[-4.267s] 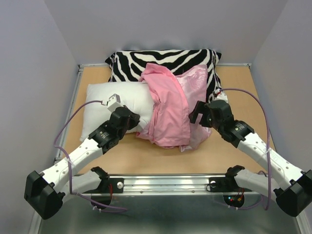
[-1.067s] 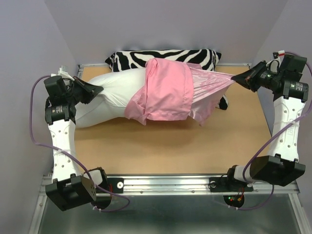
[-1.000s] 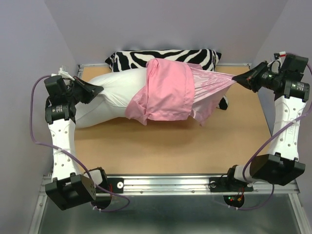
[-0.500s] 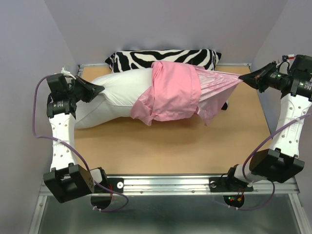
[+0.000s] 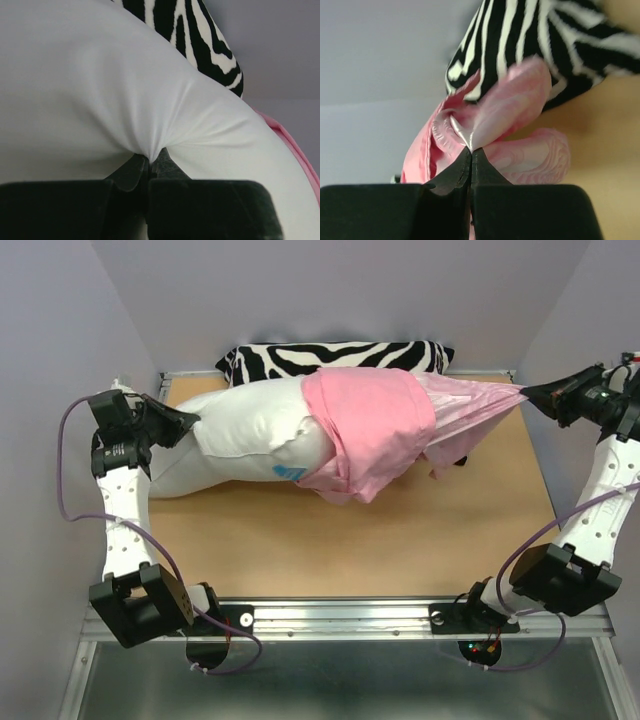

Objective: Remove the pillowcase from the pillow

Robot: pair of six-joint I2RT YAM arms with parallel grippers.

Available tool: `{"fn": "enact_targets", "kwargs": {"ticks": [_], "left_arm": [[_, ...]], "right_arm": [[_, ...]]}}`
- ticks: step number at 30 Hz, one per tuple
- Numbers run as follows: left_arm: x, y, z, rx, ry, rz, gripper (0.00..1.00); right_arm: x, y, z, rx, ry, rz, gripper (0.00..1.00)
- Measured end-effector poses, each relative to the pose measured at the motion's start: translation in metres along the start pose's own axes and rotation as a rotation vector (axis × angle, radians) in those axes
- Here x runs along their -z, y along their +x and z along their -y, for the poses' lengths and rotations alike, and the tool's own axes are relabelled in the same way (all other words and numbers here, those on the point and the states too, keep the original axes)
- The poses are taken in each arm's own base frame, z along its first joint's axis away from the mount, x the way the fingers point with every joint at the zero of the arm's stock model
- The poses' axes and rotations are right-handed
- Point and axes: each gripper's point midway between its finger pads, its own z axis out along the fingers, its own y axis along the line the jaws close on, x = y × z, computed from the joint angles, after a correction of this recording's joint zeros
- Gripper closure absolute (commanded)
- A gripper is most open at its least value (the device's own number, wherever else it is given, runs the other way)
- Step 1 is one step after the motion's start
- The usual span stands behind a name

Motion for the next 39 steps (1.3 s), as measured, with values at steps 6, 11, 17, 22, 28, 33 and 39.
{"fn": "enact_targets", "kwargs": {"ticks": [6,11,17,22,28,33,39], "left_arm": [[0.002,-0.062,-0.059,0.01,-0.216,0.235,1.0],[0.001,-0.059,-0.077,0.014,-0.273,0.235,1.0],[-0.002,-0.036,-0.073,-0.001,-0.25,0.198,1.0],[0.005,-0.019,-0.058,-0.039,-0.221,0.199,1.0],[0.002,0.02,-0.034,-0.098,-0.169,0.167,1.0],[0.012,0.062,-0.025,-0.13,-0.122,0.149,1.0],[0.029,0.097,-0.029,-0.163,-0.091,0.137,0.97]], "right_arm": [[0.023,-0.071,0.025,0.037,0.092,0.279,0.99],[0.022,-0.077,0.02,0.069,0.077,0.304,0.99],[0.02,-0.073,0.004,0.122,0.037,0.306,0.99],[0.016,-0.06,-0.012,0.174,0.002,0.293,1.0],[-0.013,-0.01,-0.019,0.245,-0.006,0.213,0.99],[-0.049,0.052,0.006,0.284,0.03,0.095,0.99],[-0.065,0.095,0.07,0.306,0.141,0.041,0.99]]}}
